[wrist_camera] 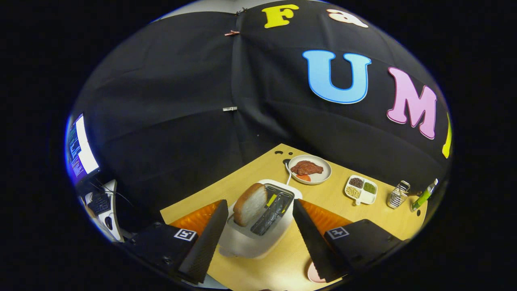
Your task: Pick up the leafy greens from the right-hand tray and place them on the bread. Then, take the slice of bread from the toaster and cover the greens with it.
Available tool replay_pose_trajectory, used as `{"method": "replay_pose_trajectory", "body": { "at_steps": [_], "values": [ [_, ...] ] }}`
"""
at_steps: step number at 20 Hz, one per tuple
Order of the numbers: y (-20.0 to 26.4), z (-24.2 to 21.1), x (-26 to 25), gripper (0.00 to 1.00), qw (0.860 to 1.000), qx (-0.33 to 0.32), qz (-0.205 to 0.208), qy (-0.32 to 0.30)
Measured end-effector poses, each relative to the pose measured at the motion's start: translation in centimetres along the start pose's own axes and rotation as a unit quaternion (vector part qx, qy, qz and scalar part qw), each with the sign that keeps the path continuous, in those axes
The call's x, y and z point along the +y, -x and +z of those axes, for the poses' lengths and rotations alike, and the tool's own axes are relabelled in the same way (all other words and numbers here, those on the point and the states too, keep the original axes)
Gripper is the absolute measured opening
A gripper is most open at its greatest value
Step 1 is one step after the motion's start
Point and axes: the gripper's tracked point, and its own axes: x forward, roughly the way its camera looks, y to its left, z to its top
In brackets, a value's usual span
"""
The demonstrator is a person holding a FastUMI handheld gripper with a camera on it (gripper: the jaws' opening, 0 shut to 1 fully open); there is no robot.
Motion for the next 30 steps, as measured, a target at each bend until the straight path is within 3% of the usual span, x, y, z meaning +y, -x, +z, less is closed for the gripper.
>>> {"method": "replay_pose_trajectory", "body": {
  "at_steps": [11,15,19,22,25,28,30],
  "values": [
    [-8.4,-2.6,2.7,1.0,0.998,0.057,-0.001,-0.022],
    [-9.6,-3.9,3.3,0.94,0.997,0.074,-0.004,-0.027],
    [-10.2,-4.5,3.1,0.72,0.995,0.085,-0.009,-0.049],
    [-10.0,-4.1,2.4,0.48,0.993,0.091,-0.02,-0.074],
    [-9.5,-4.2,1.8,0.39,0.992,0.099,-0.025,-0.077],
    [-9.3,-4.2,1.3,0.17,0.993,0.095,-0.02,-0.07],
    [-8.9,-3.8,1.5,0.14,0.993,0.09,-0.005,-0.071]
  ]
}}
